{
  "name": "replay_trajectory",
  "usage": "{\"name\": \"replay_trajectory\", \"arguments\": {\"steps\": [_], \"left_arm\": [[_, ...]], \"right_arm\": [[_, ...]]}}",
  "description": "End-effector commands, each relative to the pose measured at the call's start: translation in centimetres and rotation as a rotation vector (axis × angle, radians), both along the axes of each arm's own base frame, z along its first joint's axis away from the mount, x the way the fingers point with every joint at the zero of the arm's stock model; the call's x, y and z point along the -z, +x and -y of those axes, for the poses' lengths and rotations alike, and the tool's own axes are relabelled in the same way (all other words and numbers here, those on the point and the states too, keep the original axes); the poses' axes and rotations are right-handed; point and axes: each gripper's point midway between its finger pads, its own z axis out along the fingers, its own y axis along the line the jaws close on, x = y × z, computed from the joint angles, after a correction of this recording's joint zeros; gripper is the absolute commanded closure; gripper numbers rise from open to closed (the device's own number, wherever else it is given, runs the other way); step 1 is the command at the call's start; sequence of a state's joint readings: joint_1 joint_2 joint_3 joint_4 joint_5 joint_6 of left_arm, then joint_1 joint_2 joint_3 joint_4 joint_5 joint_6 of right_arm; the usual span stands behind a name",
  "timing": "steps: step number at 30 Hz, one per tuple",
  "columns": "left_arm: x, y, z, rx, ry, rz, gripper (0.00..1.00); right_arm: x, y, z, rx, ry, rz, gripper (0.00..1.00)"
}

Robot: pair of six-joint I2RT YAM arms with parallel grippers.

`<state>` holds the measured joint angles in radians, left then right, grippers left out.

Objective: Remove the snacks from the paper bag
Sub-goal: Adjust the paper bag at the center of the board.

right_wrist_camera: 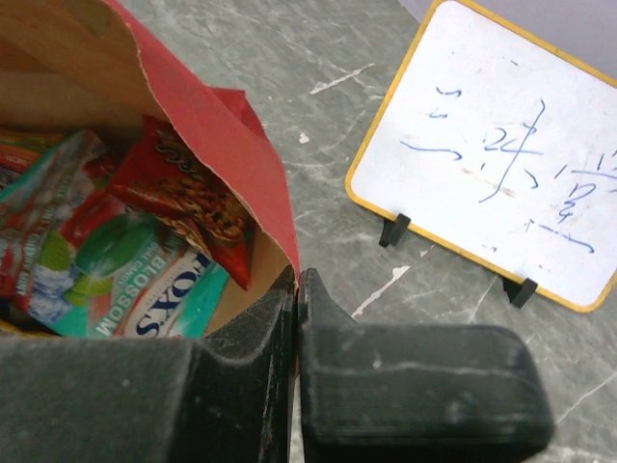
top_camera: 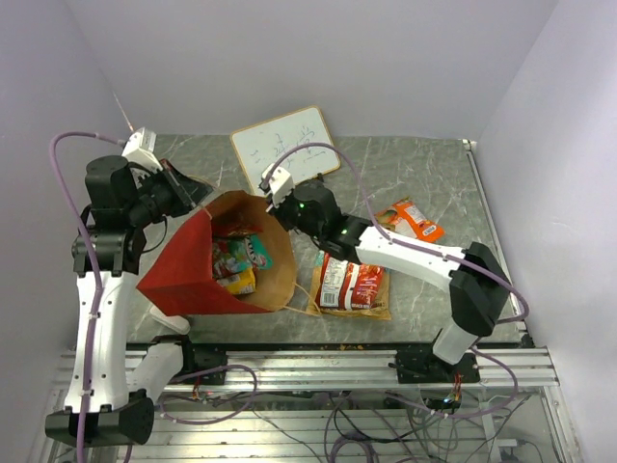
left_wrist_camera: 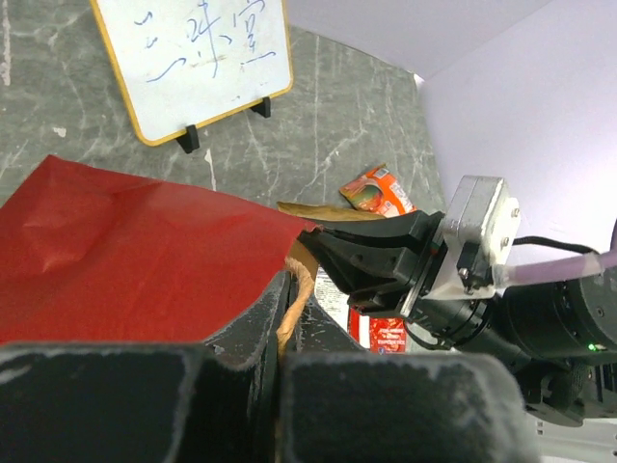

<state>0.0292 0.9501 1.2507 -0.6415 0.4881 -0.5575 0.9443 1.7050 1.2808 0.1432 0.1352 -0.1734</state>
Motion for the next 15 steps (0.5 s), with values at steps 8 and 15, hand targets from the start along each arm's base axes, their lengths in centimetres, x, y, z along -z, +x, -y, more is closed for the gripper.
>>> {"name": "replay_trajectory", "arguments": {"steps": [8, 15], "left_arm": [[-0.8, -4.8, 1.0, 0.052, -0.027, -0.007, 0.93], [-1.7, -4.3, 1.2, 0.041, -0.069, -0.017, 0.93]], "right_arm": [[-3.1, -3.4, 1.6, -0.083, 0.033, -0.071, 0.8], [-4.9, -7.0, 2.5, -0.258, -0.078, -0.04, 0.52]]}}
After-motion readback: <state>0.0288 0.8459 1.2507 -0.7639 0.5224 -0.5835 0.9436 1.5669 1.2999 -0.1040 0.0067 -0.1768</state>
